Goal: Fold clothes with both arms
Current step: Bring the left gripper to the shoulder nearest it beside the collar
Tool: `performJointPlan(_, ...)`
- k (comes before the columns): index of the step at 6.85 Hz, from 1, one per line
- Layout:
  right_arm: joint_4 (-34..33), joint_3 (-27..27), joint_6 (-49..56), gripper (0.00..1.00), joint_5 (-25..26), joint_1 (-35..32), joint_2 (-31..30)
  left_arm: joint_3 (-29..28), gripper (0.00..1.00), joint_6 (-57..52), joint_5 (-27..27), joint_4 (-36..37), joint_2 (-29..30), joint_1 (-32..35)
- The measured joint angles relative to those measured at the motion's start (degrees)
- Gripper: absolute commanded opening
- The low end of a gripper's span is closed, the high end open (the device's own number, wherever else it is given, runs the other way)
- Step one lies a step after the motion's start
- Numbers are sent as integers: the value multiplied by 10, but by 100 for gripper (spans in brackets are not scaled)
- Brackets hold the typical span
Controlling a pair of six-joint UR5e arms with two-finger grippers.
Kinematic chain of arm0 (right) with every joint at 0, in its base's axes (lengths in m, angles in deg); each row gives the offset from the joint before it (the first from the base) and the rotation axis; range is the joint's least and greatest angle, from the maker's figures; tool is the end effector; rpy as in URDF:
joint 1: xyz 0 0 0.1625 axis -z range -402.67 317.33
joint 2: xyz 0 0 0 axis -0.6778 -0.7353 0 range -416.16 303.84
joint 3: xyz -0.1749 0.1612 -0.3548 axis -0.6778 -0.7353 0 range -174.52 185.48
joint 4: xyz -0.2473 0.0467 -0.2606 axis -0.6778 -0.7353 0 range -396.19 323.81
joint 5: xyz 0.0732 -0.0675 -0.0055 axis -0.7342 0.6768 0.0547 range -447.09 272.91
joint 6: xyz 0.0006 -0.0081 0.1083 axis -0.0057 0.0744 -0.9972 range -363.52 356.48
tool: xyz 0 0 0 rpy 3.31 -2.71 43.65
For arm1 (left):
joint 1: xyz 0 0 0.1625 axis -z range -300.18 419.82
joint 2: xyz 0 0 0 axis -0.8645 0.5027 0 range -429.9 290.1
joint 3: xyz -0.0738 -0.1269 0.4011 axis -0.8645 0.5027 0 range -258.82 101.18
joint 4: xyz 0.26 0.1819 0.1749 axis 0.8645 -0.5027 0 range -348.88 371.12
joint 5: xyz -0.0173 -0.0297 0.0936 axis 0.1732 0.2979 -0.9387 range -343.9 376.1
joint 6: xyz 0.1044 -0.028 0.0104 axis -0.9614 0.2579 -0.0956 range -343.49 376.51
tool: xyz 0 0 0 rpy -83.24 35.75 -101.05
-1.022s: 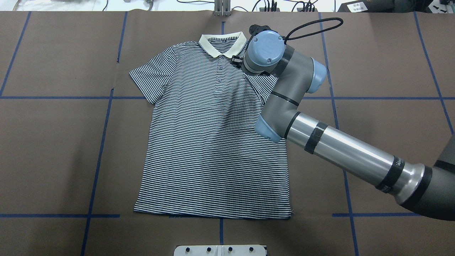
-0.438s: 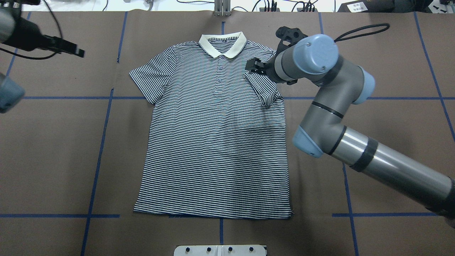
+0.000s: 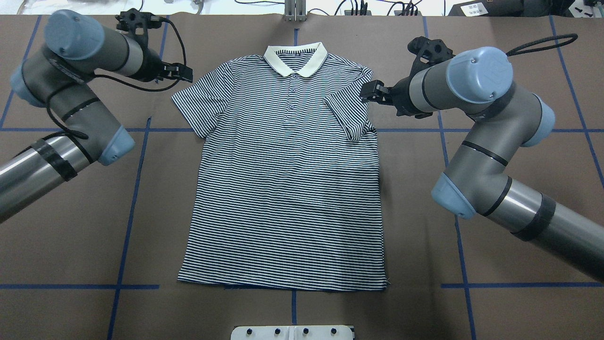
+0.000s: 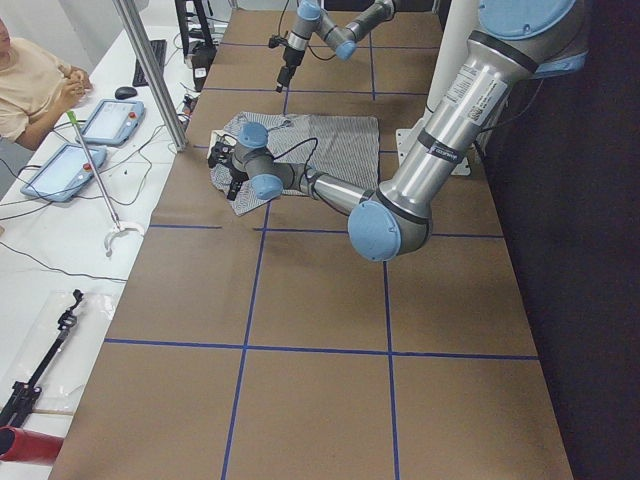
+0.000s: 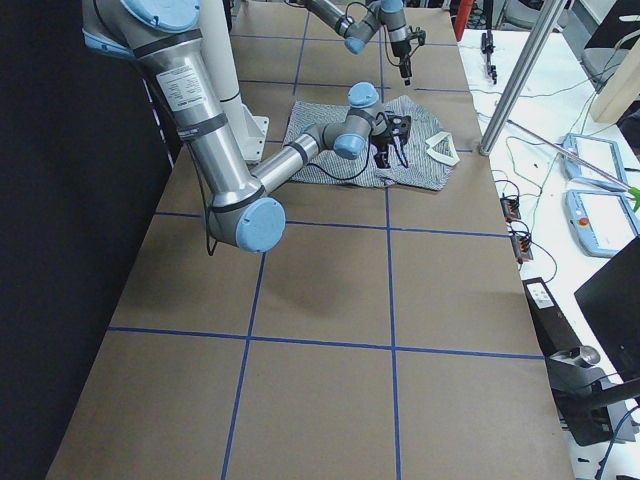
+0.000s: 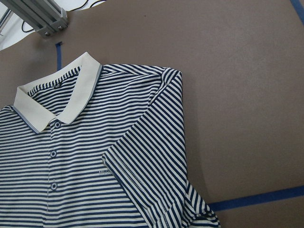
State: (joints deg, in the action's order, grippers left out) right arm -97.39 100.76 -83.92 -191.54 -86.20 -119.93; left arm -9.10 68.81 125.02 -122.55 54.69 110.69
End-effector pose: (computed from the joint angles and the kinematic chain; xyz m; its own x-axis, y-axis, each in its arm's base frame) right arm -0.3741 -0.5018 0.3351 0.4392 0.1944 0.8771 -0.4427 0.8964 0.0229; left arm 0.3713 -0.6118 0.4007 0.6074 0.1701 -0.7760 0.2386 0.8926 0.3825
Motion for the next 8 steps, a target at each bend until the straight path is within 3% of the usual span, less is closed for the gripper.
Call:
performJointPlan(2,0,4,0,100,0,-1,-7,-39,78,4,-58,0,11,-23)
performJointPlan(4,0,4,-1,100,2,0,-7,-51,78,2,-69,-1,7,-27)
performJointPlan(6,0,2,-1,100,2,1,-5,-60,70,2,-70,-3,7,-30)
performJointPlan(7,0,1,0,100,2,2,-5,-62,53,4,-70,-3,8,-34)
performJointPlan(8,0,1,0,100,2,2,-4,-63,1,5,-70,-3,9,-37)
